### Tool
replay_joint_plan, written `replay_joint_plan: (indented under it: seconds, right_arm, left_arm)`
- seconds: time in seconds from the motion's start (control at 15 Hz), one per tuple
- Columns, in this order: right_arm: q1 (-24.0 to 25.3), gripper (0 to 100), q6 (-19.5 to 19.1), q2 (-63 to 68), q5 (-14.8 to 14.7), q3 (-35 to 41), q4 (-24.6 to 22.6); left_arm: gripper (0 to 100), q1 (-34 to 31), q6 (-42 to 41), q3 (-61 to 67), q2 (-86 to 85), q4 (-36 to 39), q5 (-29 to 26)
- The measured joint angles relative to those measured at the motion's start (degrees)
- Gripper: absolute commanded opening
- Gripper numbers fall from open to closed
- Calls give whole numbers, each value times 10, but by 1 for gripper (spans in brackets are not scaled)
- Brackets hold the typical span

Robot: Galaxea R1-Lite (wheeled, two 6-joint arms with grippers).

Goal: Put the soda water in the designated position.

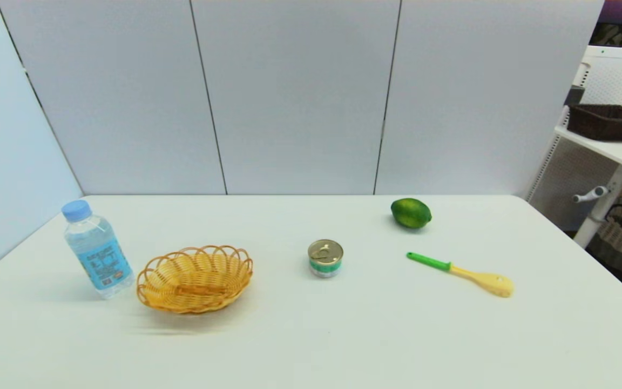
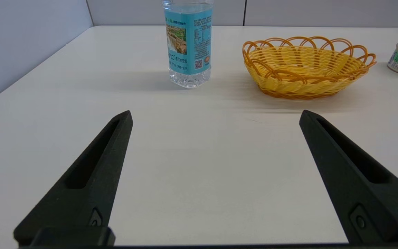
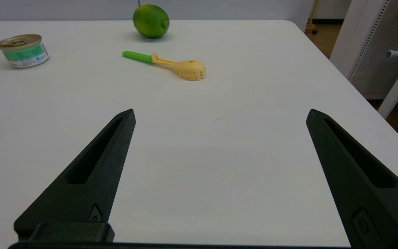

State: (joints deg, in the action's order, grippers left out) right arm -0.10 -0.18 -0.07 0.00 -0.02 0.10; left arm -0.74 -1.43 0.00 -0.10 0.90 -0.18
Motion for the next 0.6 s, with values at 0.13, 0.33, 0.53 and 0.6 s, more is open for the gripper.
replay_joint_plan:
  seconds: [0.13,0.33,0.53,0.6]
  right_arm:
    - [0,100,0,0,0,0,0]
    - [0,100,0,0,0,0,0]
    - [0,100,0,0,0,0,0]
    - [0,100,0,0,0,0,0]
  left_arm:
    - [100,0,1,0,0,0,0]
    - [100,0,1,0,0,0,0]
    - [100,0,1,0,0,0,0]
    - [100,0,1,0,0,0,0]
